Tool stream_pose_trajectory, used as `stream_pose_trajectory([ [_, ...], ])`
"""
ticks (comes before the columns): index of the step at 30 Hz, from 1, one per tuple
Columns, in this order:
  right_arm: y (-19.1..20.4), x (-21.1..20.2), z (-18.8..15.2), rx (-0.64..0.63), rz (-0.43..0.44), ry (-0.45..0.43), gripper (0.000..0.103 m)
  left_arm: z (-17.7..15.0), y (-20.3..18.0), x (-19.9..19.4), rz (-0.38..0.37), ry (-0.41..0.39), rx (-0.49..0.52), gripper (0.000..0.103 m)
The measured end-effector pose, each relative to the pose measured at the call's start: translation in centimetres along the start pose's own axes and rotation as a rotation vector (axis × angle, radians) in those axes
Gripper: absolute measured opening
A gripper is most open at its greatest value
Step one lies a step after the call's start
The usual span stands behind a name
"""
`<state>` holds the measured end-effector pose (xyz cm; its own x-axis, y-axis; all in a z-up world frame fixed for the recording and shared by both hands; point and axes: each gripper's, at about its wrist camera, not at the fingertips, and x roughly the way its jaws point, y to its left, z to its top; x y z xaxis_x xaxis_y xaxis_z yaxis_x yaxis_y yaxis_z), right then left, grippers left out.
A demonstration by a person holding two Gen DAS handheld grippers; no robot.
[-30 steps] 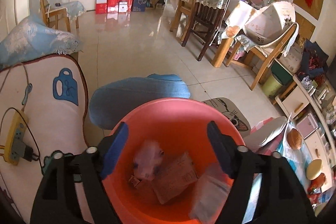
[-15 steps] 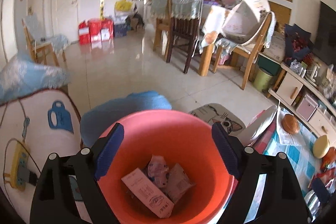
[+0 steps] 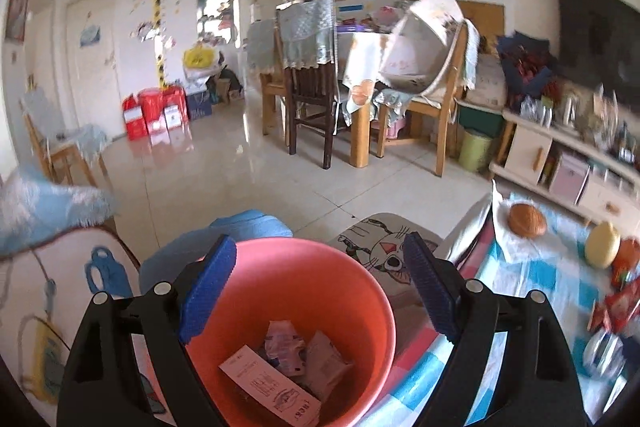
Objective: Collect trash
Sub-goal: 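Move both open tools back over the table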
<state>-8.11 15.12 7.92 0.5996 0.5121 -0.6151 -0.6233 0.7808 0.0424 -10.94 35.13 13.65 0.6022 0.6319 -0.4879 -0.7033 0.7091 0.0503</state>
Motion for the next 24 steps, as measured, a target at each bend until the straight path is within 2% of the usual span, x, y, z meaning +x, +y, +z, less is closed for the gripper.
stream_pose_trajectory([
  [3, -0.4, -0.9, -0.8, -0.028, -0.024, -0.005, 0.096, 0.2, -1.2, -0.6, -0.018, 0.0, 0.034, 0.085],
  [11, -2.6, -2.8, -2.4, -0.021, -0.057, -0.014, 0.096, 0.4, -3.1, -1.8, -0.095, 0.0, 0.048, 0.087],
  [12, -2.9, -3.0, -2.6, -0.017, -0.06, -0.014, 0.096, 0.4, -3.3, -1.9, -0.099, -0.003, 0.052, 0.094],
  [17, -4.7, -3.6, -3.3, 0.013, -0.073, -0.007, 0.096, -0.2, -4.9, -2.5, -0.108, -0.017, 0.089, 0.094],
  [24, -6.3, -4.7, -4.2, -0.001, -0.104, -0.002, 0.096, -0.9, -8.0, -3.3, -0.096, -0.037, 0.19, 0.095],
])
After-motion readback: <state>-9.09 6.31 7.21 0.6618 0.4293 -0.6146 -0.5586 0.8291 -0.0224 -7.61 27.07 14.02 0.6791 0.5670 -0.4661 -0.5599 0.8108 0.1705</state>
